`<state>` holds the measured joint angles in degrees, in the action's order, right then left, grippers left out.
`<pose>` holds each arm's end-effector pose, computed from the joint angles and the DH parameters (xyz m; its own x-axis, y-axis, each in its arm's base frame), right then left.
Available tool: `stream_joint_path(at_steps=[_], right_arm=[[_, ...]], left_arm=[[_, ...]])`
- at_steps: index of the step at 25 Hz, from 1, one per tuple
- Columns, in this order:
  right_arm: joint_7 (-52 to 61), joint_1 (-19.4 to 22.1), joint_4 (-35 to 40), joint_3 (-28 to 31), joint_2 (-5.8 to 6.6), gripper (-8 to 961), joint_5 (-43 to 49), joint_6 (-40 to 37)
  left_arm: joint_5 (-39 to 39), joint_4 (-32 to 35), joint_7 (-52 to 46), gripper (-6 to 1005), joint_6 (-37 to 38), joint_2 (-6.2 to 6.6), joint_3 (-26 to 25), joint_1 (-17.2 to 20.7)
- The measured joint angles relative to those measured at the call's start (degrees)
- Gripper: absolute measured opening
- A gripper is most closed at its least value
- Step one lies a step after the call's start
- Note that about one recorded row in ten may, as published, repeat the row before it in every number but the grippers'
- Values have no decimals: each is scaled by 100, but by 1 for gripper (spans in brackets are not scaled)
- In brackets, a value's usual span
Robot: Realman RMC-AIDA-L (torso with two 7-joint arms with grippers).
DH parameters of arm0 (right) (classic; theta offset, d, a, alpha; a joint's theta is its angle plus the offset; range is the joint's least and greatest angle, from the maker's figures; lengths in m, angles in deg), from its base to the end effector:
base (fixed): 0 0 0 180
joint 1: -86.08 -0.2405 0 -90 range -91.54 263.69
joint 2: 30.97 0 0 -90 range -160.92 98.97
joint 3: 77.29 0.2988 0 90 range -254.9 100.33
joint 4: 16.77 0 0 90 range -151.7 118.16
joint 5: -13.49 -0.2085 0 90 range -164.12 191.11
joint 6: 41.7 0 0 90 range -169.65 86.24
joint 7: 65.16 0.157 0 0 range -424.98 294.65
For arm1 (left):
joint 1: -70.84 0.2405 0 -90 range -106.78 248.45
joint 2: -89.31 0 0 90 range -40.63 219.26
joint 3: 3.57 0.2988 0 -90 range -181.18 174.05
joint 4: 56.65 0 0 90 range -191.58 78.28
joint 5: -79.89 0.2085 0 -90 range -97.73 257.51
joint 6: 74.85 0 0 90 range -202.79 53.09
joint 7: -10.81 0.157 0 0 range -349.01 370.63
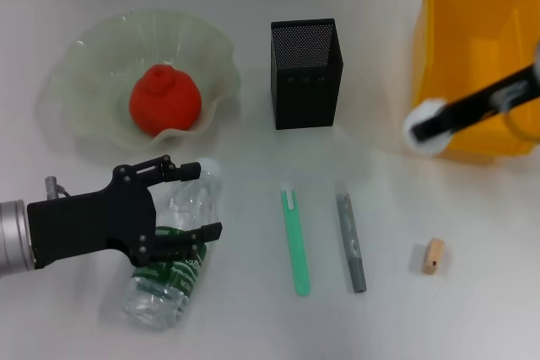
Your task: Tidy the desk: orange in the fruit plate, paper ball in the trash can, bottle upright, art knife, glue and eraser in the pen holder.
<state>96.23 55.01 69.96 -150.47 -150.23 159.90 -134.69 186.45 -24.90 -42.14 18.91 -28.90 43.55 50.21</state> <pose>0.2098 0.3708 0.0013 0.5771 -0.8159 -0.0353 -0.7371 -0.5018 -0.4526 -0.3230 0.2827 -0.0487 0.8507 0.0867 0.5184 0.2277 -0.9498 -0.2147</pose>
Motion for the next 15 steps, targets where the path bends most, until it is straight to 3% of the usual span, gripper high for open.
stream_joint_path(at_steps=[1,8,10,11,15], right_arm=[[0,123,595,290,-3,448,1,-194],[-135,229,1436,1230,17,401,106,-455],[-300,217,1376,1507,23,400,260,-325],[-545,203,1034,1653,22,399,383,92],[-839,180,327,1674,14,442,332,857]], left_arm=[[2,4,0,838,38,0,0,1],[4,7,0,837,52,3,0,7],[4,7,1,838,53,5,0,8],[6,7,7,838,51,9,-1,8],[5,7,8,837,54,9,-1,8]])
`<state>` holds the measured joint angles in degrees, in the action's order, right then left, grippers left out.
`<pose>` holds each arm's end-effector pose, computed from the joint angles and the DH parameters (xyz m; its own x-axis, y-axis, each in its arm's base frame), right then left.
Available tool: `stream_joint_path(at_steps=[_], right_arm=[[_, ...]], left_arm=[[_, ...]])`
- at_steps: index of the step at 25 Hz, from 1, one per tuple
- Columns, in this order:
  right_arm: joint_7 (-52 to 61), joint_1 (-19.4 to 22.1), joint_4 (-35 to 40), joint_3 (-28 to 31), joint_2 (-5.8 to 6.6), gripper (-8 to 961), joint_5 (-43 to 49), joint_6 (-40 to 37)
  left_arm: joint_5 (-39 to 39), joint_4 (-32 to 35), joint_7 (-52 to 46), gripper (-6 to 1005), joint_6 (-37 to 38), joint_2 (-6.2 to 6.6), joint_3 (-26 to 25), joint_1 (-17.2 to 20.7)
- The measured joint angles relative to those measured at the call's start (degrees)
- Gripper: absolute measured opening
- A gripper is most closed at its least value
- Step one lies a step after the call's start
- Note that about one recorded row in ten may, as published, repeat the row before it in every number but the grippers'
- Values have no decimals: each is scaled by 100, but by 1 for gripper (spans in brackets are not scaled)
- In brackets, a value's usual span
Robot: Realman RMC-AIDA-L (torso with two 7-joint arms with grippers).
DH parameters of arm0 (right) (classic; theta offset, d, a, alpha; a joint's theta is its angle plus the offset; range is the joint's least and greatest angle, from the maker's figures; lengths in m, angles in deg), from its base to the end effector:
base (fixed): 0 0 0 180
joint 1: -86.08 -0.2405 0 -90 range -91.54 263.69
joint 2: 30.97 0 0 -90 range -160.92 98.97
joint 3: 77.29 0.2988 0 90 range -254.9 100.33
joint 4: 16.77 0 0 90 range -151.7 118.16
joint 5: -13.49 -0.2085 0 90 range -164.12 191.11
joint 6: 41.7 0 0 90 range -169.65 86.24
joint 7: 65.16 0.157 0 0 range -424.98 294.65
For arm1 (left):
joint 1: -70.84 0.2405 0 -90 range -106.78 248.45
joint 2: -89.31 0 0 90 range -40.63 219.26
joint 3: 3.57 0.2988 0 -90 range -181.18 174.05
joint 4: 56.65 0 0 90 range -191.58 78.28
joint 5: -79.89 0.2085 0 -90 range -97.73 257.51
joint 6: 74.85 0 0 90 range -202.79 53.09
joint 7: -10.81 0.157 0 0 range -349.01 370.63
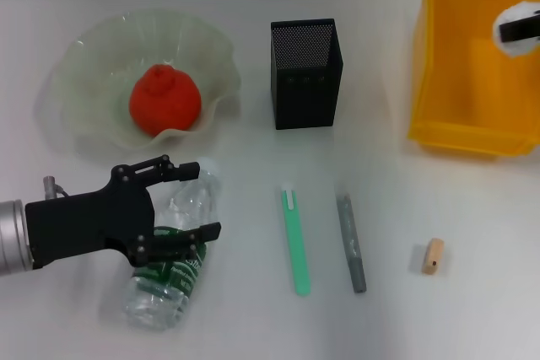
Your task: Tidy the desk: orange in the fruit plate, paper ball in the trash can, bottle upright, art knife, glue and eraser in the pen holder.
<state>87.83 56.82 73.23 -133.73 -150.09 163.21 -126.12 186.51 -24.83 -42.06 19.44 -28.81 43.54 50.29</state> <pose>0.2428 0.3997 0.0801 0.6020 -0.7305 -0.3224 -0.7293 -0.3387 -0.5945 -0.3228 0.2815 -0.0478 0.8497 0.0839 0.5205 0.2230 -0.9518 -0.2105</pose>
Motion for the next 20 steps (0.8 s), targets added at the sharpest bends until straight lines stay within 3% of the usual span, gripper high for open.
stream_joint_path(at_steps=[3,7,10,12,13,15,20], right_arm=[[-178,-39,-449,-48,-15,474,-204,358],[-232,5,-454,-87,-25,517,-364,426],[-424,243,-282,-69,-29,649,-801,461],[-1002,639,-160,4,-28,737,-1738,489],[-1002,639,-160,4,-28,754,-1738,489],[-1725,1011,-137,18,-30,789,-2651,494],[-4533,1964,-850,-167,-50,842,-4943,380]], left_arm=[[-13,0,-105,837,12,0,-55,-2],[-26,159,-622,838,46,2,-53,-17],[-16,410,-1004,838,56,-25,-28,3],[-14,584,-1308,838,58,-38,-21,17],[-13,718,-1563,838,61,-44,-15,28],[-14,1009,-1994,838,67,-65,34,71],[-300,2041,-3053,837,-208,-107,794,457]])
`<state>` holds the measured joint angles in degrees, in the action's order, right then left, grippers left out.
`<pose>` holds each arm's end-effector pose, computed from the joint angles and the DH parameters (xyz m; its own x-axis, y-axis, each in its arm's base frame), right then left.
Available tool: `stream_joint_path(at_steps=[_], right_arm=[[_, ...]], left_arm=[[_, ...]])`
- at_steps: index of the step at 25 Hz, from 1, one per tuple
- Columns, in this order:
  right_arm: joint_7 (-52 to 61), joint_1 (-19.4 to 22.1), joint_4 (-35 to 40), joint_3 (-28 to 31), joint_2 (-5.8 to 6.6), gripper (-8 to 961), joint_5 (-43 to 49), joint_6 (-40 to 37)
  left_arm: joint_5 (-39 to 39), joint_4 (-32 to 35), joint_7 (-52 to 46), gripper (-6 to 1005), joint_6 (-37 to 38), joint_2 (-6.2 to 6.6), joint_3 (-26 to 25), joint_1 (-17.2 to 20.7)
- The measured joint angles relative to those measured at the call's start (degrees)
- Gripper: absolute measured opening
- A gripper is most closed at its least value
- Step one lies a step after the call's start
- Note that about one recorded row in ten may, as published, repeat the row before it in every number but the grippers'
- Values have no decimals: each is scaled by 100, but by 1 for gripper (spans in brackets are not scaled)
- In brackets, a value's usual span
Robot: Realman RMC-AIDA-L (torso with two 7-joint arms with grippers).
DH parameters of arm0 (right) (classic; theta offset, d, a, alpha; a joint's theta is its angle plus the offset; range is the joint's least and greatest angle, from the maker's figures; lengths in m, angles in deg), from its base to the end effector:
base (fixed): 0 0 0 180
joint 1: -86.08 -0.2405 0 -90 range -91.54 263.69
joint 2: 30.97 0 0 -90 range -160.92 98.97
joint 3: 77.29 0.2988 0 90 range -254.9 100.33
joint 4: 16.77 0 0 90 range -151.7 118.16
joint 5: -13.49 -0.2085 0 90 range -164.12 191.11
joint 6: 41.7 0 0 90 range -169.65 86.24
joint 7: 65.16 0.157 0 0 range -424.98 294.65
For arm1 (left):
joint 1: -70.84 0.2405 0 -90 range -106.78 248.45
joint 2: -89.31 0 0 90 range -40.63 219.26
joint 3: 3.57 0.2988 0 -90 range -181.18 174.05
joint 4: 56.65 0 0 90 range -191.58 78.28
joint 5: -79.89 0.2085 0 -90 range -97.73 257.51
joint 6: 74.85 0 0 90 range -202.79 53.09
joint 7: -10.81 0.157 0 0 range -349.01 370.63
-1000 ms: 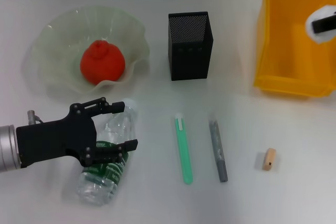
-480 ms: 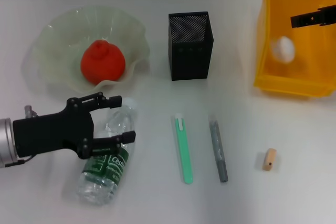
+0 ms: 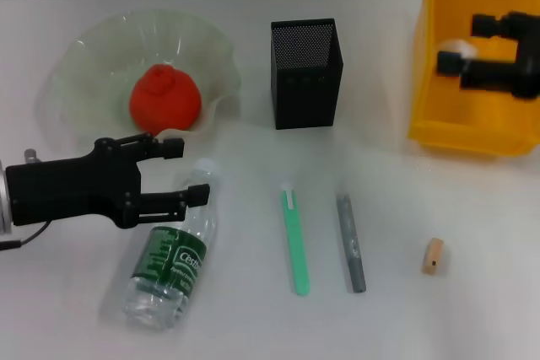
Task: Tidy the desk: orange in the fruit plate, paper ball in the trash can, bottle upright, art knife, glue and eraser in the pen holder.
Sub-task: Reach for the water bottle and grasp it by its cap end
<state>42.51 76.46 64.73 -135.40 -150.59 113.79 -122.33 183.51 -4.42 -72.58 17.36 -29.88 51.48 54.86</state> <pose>0.2590 0.3214 0.0541 0.7750 -0.3094 -0.5511 -0.5554 -0.7495 -0.3602 -0.3026 0.2947 -0.0203 0.8032 0.3340 0.4932 0.4435 -0.8880 -0.1210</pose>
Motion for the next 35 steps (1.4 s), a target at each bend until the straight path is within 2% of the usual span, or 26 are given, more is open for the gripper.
stream_joint_path(at_steps=[1,2,3,5,6,7,9,11,13,15,16,17,21,26,35], right_arm=[[-1207,244,-672,-98,4,842,-809,-214],[-1207,244,-672,-98,4,842,-809,-214],[-1719,299,-998,-115,7,842,-1072,-373],[-2698,339,-1795,-114,12,843,-1383,-765],[-3542,334,-2496,-97,14,843,-1424,-1058],[-3542,334,-2496,-97,14,843,-1424,-1058],[-4339,327,-3051,-103,11,843,-1420,-1231],[-5414,306,-3789,-130,15,843,-1391,-1367],[-5664,294,-3993,-130,23,843,-1380,-1407],[-5922,269,-4256,-133,34,843,-1304,-1487],[-6046,259,-4352,-132,38,843,-1103,-1551],[-6046,259,-4352,-132,38,843,-1103,-1551],[-6109,273,-4448,-122,31,843,-926,-1527],[-6119,262,-4507,-127,36,843,-921,-1521],[-6128,265,-4533,-132,35,842,-881,-1520]], left_arm=[[-187,437,-350,837,-271,0,431,227],[-237,598,-463,838,-387,1,601,321],[-301,888,-663,838,-598,0,893,479],[-360,1640,-1228,839,-1238,11,1611,864],[-306,2053,-1562,840,-1574,27,1981,1054],[-208,2438,-1897,840,-1875,40,2344,1243],[58,3020,-2420,839,-2228,49,2766,1470],[816,3989,-3645,838,-2633,45,3418,1748],[1075,4152,-4026,838,-2704,45,3557,1761],[1711,4429,-4862,837,-2847,44,3873,1726],[2287,4553,-5537,837,-2953,35,4107,1626],[2287,4553,-5537,837,-2953,35,4107,1626],[3301,4639,-6778,835,-3092,22,4598,1336],[4171,4603,-7654,834,-3274,5,4919,1100],[4436,4190,-8061,832,-3386,1,4951,795]])
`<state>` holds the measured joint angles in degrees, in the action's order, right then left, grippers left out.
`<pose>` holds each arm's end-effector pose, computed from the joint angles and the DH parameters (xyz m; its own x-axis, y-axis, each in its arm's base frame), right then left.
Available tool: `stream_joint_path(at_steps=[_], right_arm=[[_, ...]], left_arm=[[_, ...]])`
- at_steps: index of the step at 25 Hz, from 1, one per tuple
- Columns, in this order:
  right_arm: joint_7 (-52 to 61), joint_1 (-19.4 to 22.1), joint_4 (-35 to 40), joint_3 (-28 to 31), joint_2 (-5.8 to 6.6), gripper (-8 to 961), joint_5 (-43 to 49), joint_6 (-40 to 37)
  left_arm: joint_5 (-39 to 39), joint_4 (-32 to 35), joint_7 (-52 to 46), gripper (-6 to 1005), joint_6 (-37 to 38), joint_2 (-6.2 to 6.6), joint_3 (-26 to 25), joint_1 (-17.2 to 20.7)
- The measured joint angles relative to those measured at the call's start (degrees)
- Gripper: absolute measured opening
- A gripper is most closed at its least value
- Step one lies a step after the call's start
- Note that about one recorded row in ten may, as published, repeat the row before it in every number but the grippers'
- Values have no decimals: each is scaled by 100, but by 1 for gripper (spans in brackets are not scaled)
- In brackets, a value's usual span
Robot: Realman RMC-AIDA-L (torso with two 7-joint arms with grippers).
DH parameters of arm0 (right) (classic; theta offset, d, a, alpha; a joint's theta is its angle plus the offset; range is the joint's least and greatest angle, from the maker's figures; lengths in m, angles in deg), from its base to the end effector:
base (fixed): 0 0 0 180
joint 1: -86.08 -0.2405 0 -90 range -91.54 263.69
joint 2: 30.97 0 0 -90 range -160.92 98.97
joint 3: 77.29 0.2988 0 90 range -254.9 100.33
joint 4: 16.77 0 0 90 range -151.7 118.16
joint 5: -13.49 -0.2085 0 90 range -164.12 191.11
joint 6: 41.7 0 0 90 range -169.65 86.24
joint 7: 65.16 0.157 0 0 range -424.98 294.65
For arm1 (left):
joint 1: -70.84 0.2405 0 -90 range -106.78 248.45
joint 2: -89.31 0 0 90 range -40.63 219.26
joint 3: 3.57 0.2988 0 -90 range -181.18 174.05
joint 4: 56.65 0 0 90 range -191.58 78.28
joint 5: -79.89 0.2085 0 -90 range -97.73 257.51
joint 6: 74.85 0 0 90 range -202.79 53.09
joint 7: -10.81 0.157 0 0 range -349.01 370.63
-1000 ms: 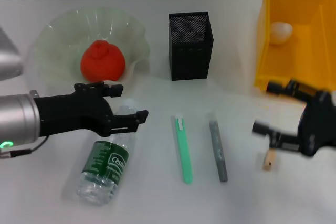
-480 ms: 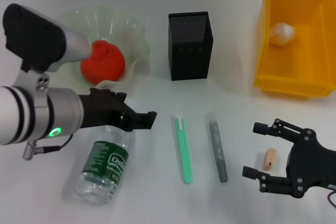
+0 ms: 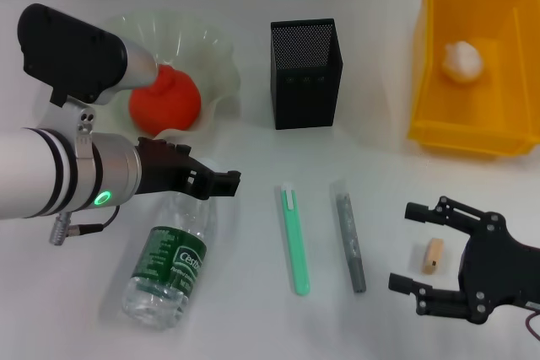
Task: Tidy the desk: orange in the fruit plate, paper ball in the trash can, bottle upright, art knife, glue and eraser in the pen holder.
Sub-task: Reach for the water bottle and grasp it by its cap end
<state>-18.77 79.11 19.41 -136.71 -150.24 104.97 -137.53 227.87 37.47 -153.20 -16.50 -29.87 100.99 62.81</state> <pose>0.3362 0.2169 -0.0510 0.8001 -0.0325 -0.5989 -0.2478 -0.9273 -0.2806 -0.2308 0.3061 -0.0754 0.7298 0.6632 0.1662 0.6375 -0.5721 -0.5160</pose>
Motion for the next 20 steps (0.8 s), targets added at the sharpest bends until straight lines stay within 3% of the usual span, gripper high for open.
stream_joint_path(at_steps=[20], right_arm=[[56,-59,-77,-16,-13,843,192,271]], left_arm=[[-34,-870,-43,827,-243,0,-45,-428]])
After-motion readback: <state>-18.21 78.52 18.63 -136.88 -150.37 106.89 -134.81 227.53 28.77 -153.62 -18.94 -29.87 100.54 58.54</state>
